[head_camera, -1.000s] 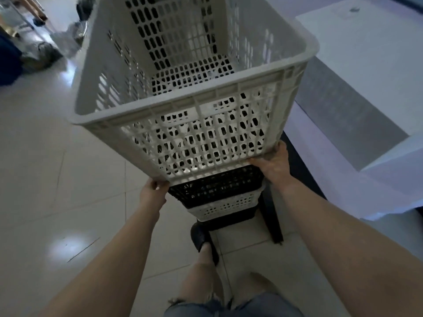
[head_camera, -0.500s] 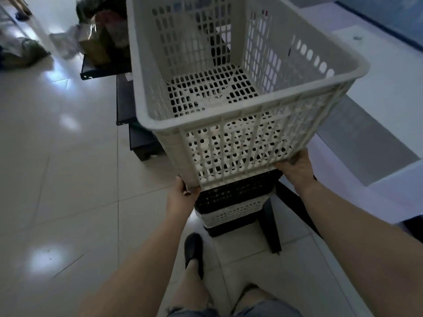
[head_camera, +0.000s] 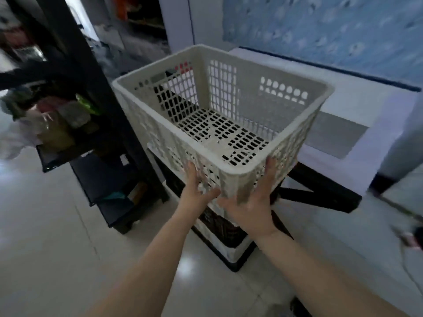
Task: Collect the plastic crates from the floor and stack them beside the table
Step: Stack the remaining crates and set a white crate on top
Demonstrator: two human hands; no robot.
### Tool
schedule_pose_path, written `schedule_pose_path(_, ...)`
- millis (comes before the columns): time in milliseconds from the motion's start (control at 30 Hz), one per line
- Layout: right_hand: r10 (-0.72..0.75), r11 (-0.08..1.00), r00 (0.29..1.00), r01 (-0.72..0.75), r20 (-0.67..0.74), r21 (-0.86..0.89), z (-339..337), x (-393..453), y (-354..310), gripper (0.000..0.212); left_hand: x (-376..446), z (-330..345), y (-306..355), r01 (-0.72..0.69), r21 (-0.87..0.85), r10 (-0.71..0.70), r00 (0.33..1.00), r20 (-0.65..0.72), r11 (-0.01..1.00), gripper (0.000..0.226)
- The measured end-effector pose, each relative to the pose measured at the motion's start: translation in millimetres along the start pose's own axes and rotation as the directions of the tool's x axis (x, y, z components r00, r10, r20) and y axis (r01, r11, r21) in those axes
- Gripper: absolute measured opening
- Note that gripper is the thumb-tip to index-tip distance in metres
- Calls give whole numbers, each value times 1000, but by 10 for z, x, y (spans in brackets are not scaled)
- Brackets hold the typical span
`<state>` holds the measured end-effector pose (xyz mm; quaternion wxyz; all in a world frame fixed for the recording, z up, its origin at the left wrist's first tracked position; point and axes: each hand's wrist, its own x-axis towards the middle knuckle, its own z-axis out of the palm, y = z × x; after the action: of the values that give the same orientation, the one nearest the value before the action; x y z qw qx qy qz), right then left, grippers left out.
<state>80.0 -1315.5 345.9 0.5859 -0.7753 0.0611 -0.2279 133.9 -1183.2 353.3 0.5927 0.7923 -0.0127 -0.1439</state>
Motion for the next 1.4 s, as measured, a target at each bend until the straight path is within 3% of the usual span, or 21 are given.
schedule_pose_path(167, 142, 971, 980, -166, -141, -174, 122, 84, -14, 128, 13, 1, -23, -91, 209, 87, 996, 28, 974, 103)
schedule_pose_path(333, 137, 980, 968, -164, -210, -114, 90, 178, 37, 129, 96, -113, -11, -188, 368, 132, 976, 172, 911, 95)
schedule_pose_path(433, 138, 979, 960, -170, -243, -114, 95, 180, 115, 129, 126, -287, -88, -210, 349, 155, 972, 178, 913, 80)
schedule_pose_path(533, 172, 978, 953, -196, -247, -72, 152, 175, 169, 125, 346, -609, -137, -270, 355, 225, 961, 163, 895, 50)
schedule_pose_path(633, 218, 973, 935, -230, -278, -10, 205, 143, 142, 118, 682, -872, -89, -274, 382, 264, 961, 80, 883, 27)
schedule_pose_path(800, 289, 948, 883, -318, -369, -19, 331, 110, 39, 108, 1051, -1032, -94, -274, 321, 285, 958, 12, 907, 11)
schedule_pose_path(933, 368, 898, 822, -435, -434, -62, 332, 135, -61, 104, 1170, -1075, -88, -318, 221, 317, 948, 40, 922, 18)
schedule_pose_path(1033, 437, 853, 771, -518, -464, -58, 341, 136, -181, 98, 1208, -1192, -69, -374, 171, 355, 925, 134, 911, 20)
schedule_pose_path(1133, 427, 828, 742, -551, -518, -106, 433, 145, -310, 99, 1255, -1363, -27, -429, 145, 397, 894, 209, 891, 30)
schedule_pose_path(1300, 398, 830, 672, -554, -624, -68, 768, 17, -423, 90, 1410, -1578, -130, -554, 205, 447, 799, 403, 807, 18)
schedule_pose_path(1400, 363, 826, 614, -560, -701, -62, 924, 12, -523, 88, 1456, -1682, -156, -574, 171, 436, 755, 489, 801, 35)
